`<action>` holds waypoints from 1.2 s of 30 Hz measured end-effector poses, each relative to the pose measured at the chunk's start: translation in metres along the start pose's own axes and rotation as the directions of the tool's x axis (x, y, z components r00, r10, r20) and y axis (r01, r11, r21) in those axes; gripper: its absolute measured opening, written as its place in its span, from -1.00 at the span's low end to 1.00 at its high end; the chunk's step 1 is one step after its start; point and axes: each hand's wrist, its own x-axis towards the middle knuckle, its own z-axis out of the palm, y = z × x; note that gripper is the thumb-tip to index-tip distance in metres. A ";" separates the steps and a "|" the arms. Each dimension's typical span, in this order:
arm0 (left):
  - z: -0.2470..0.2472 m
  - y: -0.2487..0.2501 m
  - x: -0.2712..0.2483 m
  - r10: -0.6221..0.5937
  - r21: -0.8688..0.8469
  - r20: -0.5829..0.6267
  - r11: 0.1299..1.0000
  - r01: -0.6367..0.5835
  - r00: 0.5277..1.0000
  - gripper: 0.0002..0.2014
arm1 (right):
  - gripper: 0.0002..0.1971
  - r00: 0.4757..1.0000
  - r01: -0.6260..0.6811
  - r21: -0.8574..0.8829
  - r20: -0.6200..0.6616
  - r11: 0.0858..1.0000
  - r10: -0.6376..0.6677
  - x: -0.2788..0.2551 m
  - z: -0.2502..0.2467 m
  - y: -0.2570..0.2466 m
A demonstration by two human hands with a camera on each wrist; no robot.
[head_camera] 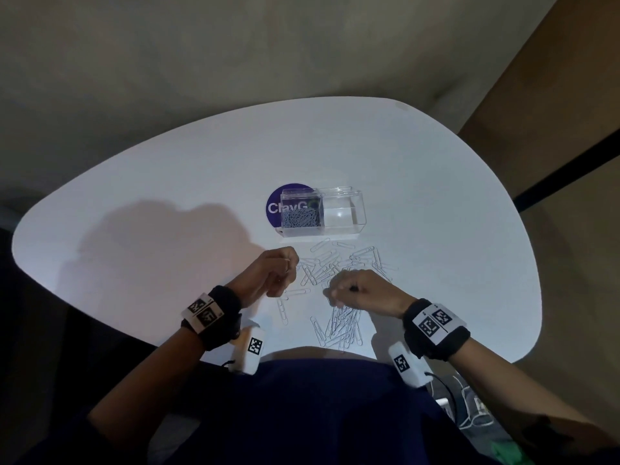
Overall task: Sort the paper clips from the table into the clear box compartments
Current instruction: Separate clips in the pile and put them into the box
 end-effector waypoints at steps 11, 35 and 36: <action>0.018 -0.016 0.004 0.073 0.703 -0.103 0.711 0.020 0.992 -0.74 | -0.70 0.984 0.020 -0.565 -0.135 0.825 -0.116 0.015 0.012 0.005; 0.024 -0.016 0.011 0.196 0.855 -0.093 0.517 -0.022 0.976 -0.79 | -0.74 0.956 -0.126 -0.484 -0.293 0.866 -0.024 -0.012 -0.013 0.012; 0.022 -0.014 0.010 0.196 0.869 -0.096 0.495 -0.014 0.976 -0.78 | -0.75 0.951 -0.128 -0.485 -0.307 0.865 -0.032 -0.012 -0.014 0.011</action>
